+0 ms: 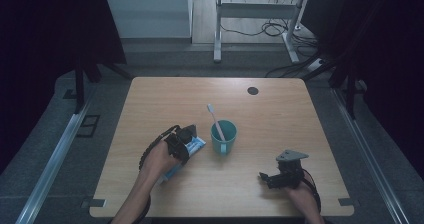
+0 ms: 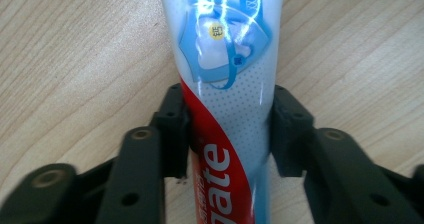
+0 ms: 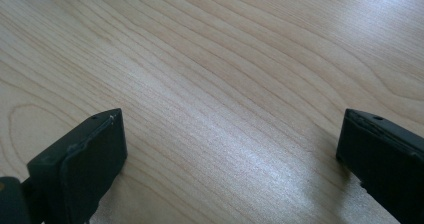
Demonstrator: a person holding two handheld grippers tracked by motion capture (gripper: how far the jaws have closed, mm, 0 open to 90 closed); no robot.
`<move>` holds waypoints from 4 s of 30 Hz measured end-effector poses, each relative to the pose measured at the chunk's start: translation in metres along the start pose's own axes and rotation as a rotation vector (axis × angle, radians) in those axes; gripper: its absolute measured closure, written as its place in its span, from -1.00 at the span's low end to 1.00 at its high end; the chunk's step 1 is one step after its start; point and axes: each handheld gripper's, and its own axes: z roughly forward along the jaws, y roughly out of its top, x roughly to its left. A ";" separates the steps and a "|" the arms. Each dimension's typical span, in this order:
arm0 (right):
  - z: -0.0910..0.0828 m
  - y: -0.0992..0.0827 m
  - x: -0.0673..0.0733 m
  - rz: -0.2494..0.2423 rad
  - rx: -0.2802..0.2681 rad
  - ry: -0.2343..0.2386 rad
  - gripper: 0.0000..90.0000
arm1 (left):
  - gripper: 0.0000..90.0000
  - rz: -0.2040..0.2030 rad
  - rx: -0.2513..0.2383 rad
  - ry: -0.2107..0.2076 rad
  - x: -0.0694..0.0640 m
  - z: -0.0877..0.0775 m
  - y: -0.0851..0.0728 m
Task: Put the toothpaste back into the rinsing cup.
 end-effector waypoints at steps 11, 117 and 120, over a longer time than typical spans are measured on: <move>0.000 0.000 0.000 0.001 0.000 0.001 -1.00 | 0.57 0.021 -0.062 -0.041 0.004 -0.005 -0.010; 0.000 0.000 0.000 -0.005 0.000 0.000 -1.00 | 0.61 0.134 -0.955 -0.125 -0.029 -0.110 0.014; 0.000 0.000 0.000 -0.005 -0.001 0.000 -1.00 | 0.61 0.134 -0.965 -0.133 -0.030 -0.111 0.019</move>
